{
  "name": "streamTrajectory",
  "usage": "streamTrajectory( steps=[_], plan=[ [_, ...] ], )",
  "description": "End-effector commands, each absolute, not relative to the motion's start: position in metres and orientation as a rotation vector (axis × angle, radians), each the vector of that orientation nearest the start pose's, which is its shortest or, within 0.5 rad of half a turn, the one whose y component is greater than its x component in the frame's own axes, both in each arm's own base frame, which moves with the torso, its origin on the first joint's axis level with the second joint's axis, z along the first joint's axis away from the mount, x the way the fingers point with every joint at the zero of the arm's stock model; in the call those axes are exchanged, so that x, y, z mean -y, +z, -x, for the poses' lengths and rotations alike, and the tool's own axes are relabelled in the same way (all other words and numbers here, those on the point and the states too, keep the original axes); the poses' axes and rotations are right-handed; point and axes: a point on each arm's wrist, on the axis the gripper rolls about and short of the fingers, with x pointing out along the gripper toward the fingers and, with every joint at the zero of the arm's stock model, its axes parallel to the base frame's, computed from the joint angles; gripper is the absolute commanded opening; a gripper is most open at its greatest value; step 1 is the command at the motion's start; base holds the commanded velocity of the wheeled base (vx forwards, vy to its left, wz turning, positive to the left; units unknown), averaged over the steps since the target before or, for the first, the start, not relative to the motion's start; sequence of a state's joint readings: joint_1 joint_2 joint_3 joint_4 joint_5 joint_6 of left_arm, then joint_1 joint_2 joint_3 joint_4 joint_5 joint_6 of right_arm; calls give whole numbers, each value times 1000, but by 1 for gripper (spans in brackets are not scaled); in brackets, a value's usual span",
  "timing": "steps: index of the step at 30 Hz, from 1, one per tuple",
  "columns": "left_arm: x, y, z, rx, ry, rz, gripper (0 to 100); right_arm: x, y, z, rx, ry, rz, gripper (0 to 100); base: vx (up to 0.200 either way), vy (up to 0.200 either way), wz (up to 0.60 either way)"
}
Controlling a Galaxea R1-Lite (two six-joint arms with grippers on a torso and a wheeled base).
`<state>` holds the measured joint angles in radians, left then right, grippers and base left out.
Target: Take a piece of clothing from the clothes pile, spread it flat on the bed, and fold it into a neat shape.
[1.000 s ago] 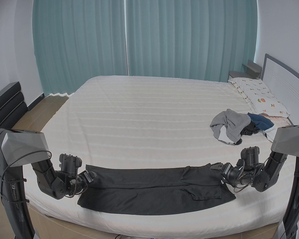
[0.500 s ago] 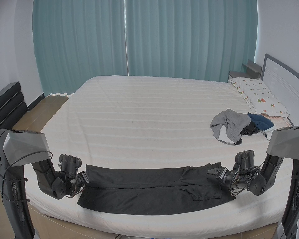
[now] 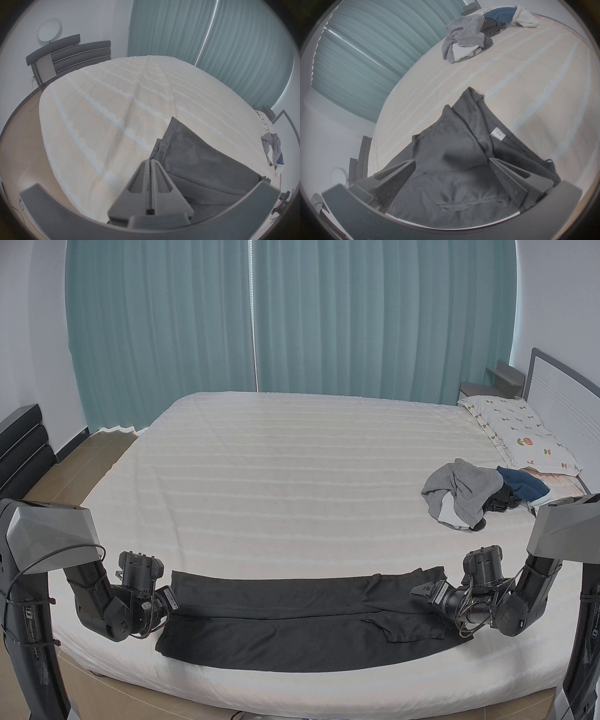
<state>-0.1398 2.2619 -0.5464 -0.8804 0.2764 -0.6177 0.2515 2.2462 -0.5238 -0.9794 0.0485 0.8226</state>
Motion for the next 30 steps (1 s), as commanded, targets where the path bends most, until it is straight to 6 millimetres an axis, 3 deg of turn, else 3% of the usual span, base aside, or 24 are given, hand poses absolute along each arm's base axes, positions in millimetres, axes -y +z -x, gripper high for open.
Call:
streamTrajectory(
  steps=[1, 14, 15, 22, 30],
  plan=[
    [37, -28, -307, -745, 374, 411, 0, -80, -17, -301, -795, -47, -694, 100, 0, 0, 0],
    [39, -31, -303, -767, 365, 405, 0, -66, -16, -305, -759, -107, -686, 100, 0, 0, 0],
    [38, -31, -303, -767, 366, 404, 100, -64, -16, -305, -758, -111, -687, 100, 0, 0, 0],
    [30, -17, -302, -731, 361, 386, 100, -60, -15, -307, -748, -120, -694, 100, 0, 0, 0],
    [22, -11, -331, -623, 333, 490, 100, -60, -15, -312, -739, -110, -705, 100, 0, 0, 0]
  ],
)
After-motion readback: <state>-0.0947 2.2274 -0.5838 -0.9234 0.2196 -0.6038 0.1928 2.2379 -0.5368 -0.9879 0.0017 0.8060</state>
